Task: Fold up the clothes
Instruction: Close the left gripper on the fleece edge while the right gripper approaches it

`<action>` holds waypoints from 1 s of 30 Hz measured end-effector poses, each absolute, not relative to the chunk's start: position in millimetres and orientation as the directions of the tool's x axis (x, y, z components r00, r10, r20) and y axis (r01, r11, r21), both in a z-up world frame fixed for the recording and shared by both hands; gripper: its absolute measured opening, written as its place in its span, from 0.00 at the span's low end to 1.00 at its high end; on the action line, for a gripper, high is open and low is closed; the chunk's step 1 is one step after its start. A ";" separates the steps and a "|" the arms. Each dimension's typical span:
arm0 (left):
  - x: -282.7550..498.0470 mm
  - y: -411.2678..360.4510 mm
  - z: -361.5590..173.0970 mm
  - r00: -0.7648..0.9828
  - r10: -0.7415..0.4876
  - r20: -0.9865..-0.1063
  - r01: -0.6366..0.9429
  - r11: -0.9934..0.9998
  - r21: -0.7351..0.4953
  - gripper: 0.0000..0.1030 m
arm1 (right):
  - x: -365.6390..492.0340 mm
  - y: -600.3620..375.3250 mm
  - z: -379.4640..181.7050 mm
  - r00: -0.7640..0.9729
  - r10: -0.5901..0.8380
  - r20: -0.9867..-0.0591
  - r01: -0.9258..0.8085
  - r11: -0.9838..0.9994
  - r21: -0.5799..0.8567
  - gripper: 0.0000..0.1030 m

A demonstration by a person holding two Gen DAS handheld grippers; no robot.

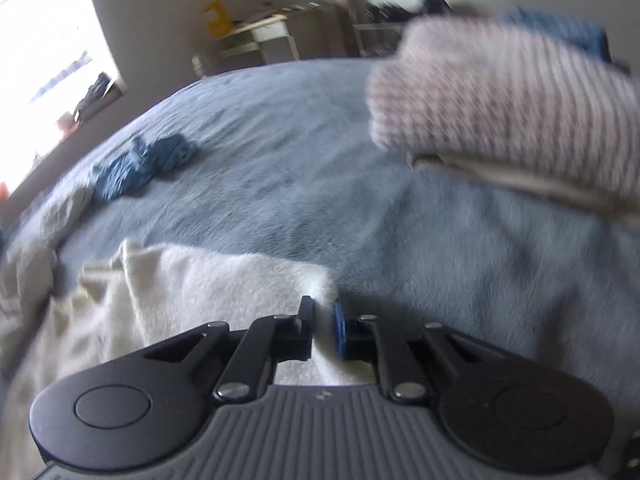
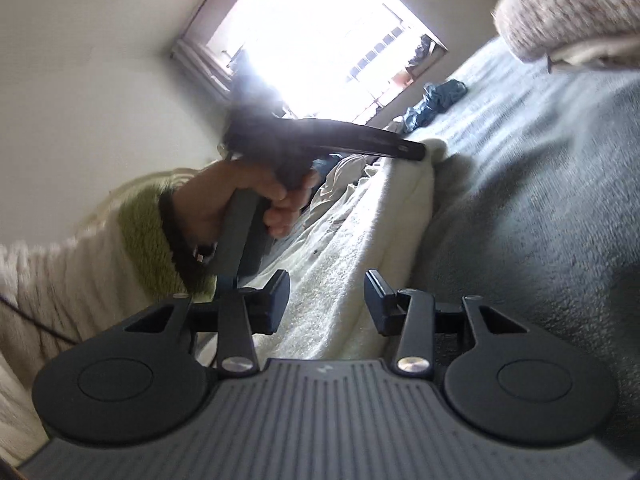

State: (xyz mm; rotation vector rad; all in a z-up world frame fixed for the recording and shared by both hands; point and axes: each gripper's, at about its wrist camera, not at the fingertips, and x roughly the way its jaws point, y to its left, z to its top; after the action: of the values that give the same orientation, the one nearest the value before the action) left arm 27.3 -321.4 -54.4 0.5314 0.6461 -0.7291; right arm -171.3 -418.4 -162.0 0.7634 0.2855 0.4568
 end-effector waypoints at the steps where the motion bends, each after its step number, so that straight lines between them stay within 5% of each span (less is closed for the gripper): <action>1: 30.8 -313.0 -52.3 0.566 -0.451 -0.690 0.732 0.660 0.170 0.10 | -168.5 -420.8 -162.5 0.864 0.497 -0.083 -0.284 0.616 0.735 0.39; 9: 40.9 -253.1 -44.2 0.566 -0.575 -0.591 0.665 0.742 -0.084 0.09 | -110.6 -469.3 -120.3 0.893 0.425 -0.151 -0.141 0.582 0.801 0.40; 19: 49.9 -217.0 -52.3 0.566 -0.636 -0.525 0.614 0.750 -0.247 0.09 | 42.7 -452.3 -106.0 0.754 0.458 -0.472 -0.040 0.748 0.662 0.40; 30: 49.5 -191.9 -50.8 0.598 -0.643 -0.478 0.581 0.759 -0.295 0.08 | 92.7 -430.6 -121.2 0.715 0.507 -0.482 -0.082 0.745 0.662 0.36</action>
State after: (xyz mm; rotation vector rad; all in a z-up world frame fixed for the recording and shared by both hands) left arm 49.5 -191.9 -50.8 -0.1126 0.5986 -0.7114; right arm 92.7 -430.6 -121.2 0.6569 0.7059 0.3536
